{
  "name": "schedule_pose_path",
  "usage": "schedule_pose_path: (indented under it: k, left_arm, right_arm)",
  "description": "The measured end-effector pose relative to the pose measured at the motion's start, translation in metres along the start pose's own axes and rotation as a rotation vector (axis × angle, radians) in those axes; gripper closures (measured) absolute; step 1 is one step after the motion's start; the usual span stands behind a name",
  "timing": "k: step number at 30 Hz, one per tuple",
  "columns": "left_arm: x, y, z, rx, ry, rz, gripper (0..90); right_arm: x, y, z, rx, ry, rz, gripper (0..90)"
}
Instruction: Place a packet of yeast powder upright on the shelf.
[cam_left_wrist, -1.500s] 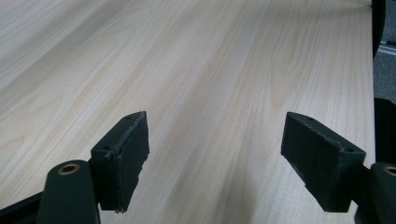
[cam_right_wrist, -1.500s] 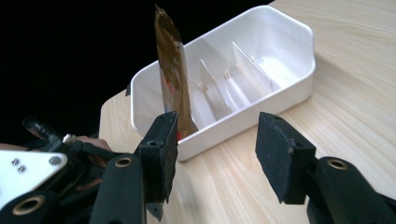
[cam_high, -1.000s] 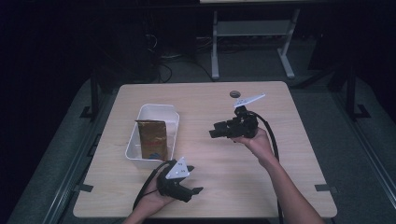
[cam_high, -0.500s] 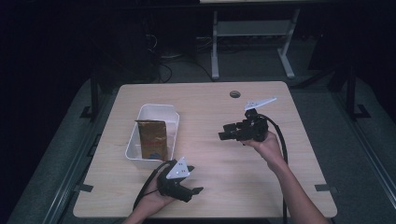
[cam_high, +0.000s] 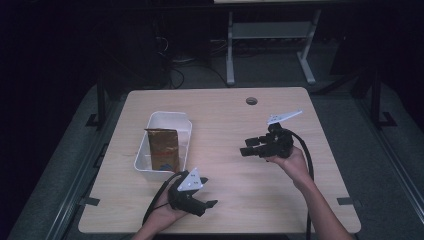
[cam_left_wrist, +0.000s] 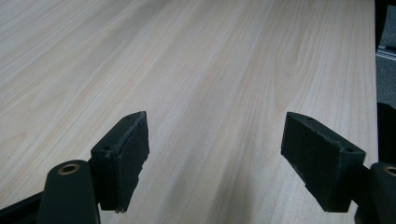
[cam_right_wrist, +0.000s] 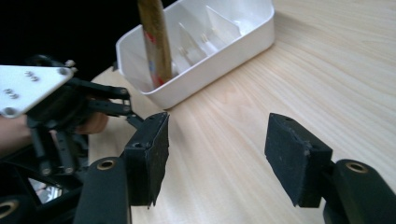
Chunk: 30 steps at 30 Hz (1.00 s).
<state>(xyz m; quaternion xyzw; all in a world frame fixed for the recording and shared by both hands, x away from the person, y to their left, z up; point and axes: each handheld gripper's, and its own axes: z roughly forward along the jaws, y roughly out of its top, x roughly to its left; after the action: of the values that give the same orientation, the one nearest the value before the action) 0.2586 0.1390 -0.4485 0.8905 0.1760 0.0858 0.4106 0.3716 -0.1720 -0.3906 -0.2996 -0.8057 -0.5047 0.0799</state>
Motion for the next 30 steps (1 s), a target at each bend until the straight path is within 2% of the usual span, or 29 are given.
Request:
schedule_pose_path:
  k: [6,11,24,30]
  left_arm:
    - [0.0,0.0,0.0,-0.002,0.0,-0.003,23.0]
    - [0.0,0.0,-0.001,-0.004,0.0,-0.004,23.0]
    - [-0.001,0.001,0.0,-0.004,-0.007,-0.001,23.0]
    - [-0.001,0.001,0.0,-0.004,-0.008,-0.004,23.0]
  right_arm:
    - [0.009,-0.009,-0.009,-0.004,0.009,-0.015,37.6]
    - [0.01,-0.015,-0.013,0.009,0.001,-0.015,37.1]
    - [-0.004,-0.049,-0.031,0.02,-0.038,0.048,33.9]
    - [-0.005,-0.061,-0.034,0.025,-0.048,0.054,33.4]
